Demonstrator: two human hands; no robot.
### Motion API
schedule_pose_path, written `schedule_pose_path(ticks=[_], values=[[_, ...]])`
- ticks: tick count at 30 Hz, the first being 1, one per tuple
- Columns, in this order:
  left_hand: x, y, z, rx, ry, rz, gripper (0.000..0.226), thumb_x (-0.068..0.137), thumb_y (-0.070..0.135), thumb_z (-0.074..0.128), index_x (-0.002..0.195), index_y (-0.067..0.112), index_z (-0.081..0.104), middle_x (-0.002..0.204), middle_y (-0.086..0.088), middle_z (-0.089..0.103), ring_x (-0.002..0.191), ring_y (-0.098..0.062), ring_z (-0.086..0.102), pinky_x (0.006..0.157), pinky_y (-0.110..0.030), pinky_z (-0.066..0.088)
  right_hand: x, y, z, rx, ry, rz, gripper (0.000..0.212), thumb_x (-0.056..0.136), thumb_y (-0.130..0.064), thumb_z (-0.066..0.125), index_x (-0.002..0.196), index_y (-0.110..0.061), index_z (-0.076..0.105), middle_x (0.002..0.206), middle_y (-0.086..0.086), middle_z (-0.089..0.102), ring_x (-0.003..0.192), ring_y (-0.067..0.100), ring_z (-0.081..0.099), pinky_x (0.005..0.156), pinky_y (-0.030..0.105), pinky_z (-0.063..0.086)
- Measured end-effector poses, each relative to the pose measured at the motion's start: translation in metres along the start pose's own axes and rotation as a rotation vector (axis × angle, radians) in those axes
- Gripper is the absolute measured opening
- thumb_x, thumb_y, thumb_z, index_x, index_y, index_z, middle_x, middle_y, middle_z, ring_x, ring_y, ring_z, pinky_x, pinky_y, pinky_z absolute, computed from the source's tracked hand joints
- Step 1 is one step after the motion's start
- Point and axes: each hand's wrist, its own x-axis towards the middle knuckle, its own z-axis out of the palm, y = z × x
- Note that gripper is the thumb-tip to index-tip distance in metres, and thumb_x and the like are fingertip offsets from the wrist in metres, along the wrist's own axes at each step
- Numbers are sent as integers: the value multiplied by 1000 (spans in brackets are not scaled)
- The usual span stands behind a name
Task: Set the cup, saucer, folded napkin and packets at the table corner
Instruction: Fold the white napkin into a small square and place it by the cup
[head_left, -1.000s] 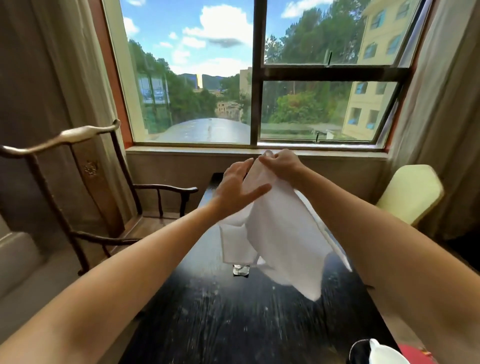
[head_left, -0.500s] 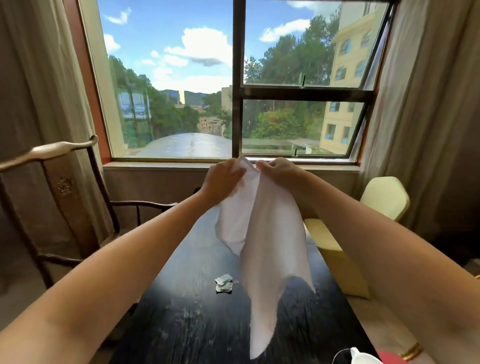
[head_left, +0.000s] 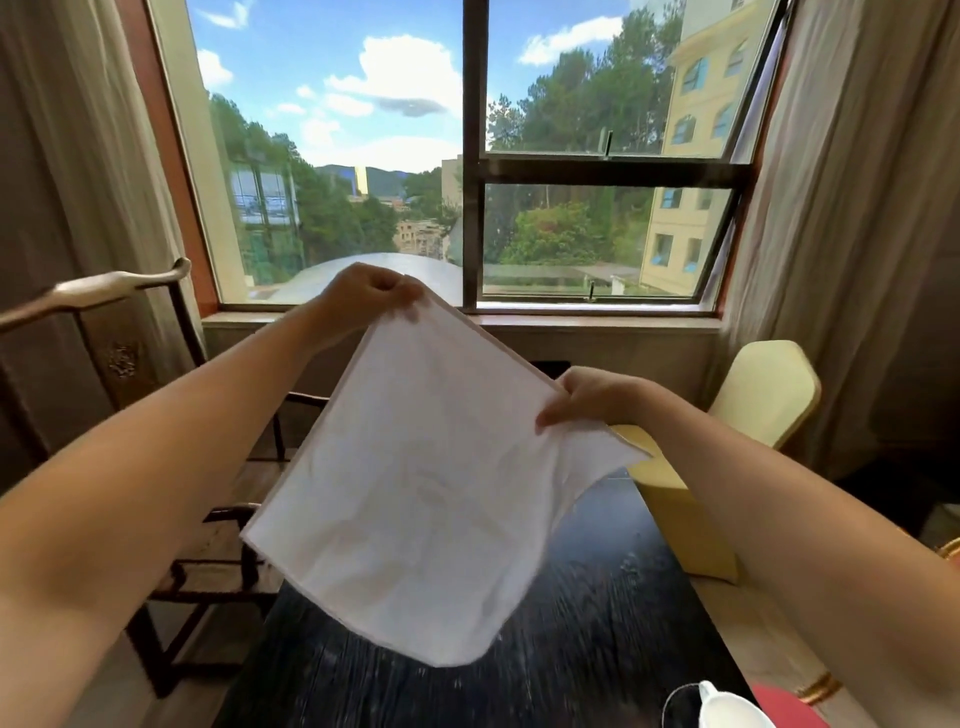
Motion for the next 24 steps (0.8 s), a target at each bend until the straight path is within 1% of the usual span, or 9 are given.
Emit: schedule_pose_path(ticks=[2, 4, 5, 8, 10, 14, 16, 19, 24], values=[[-3, -12, -11, 12, -45, -53, 18, 87, 25, 62, 101, 17, 69, 58, 29, 66, 62, 14, 60, 66, 0, 44, 5, 15, 4, -28, -7, 54, 18, 82, -25, 70, 92, -10, 72, 78, -1, 65, 68, 10, 60, 61, 16, 49], [-7, -29, -18, 19, -69, -105, 23, 84, 24, 65, 104, 12, 69, 74, 19, 69, 77, 4, 62, 85, -12, 46, 10, 28, 7, -51, -15, 107, 21, 83, -25, 69, 93, -6, 71, 77, 1, 61, 66, 13, 55, 58, 18, 44], [-11, -39, -21, 15, -62, -141, 25, 83, 23, 66, 104, 11, 69, 77, 12, 68, 80, -1, 61, 85, -19, 47, 13, 34, 9, -78, -17, 131, 24, 84, -26, 68, 94, -4, 70, 78, 4, 60, 67, 15, 50, 57, 20, 40], [-20, -69, -25, -6, -25, -290, 26, 84, 20, 66, 108, 10, 66, 60, 5, 62, 48, 0, 57, 50, -11, 46, 21, 51, 16, -156, 15, 184, 24, 86, -25, 66, 96, -5, 70, 82, 8, 59, 66, 16, 47, 55, 21, 39], [-24, -92, -26, -86, -35, -419, 28, 86, 16, 64, 110, 2, 64, 71, -8, 66, 43, -5, 63, 45, -14, 53, 27, 63, 21, -195, 71, 208, 21, 86, -21, 64, 98, -5, 72, 85, 10, 65, 69, 17, 54, 56, 23, 44], [-25, -136, -21, -142, 44, -543, 35, 86, 13, 62, 114, -8, 59, 90, -20, 68, 57, -10, 71, 64, -24, 59, 48, 82, 31, -187, 288, 290, 19, 87, -10, 58, 82, -14, 75, 89, 6, 73, 81, 21, 67, 75, 32, 56], [-23, -149, -16, -147, 74, -541, 36, 85, 15, 64, 112, -9, 61, 99, -22, 67, 72, -15, 71, 78, -30, 59, 58, 83, 32, -171, 444, 311, 23, 89, -11, 54, 80, -18, 74, 95, 7, 72, 86, 24, 66, 75, 32, 54], [-16, -156, -15, -156, 123, -481, 33, 83, 19, 68, 107, -3, 65, 107, -19, 68, 99, -26, 65, 98, -40, 49, 67, 76, 24, -163, 665, 243, 24, 92, -14, 51, 89, -15, 75, 99, 8, 71, 86, 25, 64, 68, 29, 47], [-17, -164, -17, -145, 195, -379, 34, 83, 25, 68, 106, 0, 68, 108, -16, 69, 102, -27, 65, 100, -38, 47, 57, 65, 21, -250, 874, 82, 25, 95, -18, 49, 103, -12, 73, 103, 13, 72, 95, 34, 63, 76, 33, 48]])
